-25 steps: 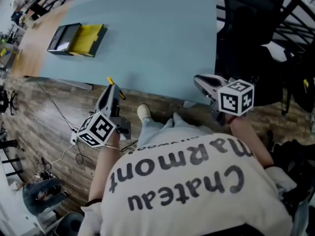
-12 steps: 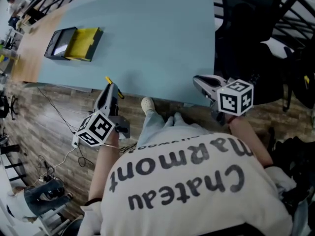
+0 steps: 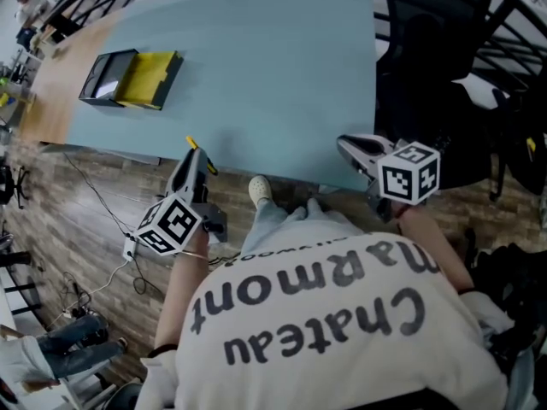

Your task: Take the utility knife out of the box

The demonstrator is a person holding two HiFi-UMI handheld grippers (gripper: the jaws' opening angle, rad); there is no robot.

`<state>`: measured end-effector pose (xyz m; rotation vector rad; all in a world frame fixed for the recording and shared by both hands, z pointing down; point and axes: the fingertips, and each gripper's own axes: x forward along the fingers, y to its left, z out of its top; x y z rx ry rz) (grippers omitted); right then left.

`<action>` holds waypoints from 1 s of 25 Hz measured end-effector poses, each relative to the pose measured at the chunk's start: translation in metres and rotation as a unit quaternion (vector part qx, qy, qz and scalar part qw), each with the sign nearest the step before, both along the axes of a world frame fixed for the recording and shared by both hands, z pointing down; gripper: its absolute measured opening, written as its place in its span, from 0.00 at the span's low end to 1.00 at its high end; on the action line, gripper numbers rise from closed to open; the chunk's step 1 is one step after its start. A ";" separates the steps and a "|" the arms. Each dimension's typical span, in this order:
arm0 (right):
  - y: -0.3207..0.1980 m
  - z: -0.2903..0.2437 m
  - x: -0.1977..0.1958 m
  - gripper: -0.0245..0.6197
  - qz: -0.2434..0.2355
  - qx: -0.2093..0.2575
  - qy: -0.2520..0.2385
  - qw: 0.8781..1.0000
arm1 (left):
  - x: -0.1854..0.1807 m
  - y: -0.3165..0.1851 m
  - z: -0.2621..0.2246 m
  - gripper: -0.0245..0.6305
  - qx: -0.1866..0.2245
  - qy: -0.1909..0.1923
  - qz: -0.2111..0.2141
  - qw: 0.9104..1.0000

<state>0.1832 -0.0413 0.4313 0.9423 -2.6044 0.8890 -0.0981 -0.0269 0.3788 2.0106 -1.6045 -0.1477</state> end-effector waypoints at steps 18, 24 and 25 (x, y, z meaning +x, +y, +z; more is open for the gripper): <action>0.011 0.015 0.000 0.11 -0.014 -0.019 0.017 1.000 | -0.003 0.012 0.014 0.10 -0.016 -0.003 -0.009 1.000; 0.013 0.017 0.005 0.11 -0.004 -0.020 0.015 1.000 | 0.001 0.013 0.018 0.10 -0.022 0.001 -0.002 1.000; 0.014 0.018 0.005 0.11 -0.004 -0.021 0.014 1.000 | 0.001 0.012 0.018 0.10 -0.023 0.002 -0.002 1.000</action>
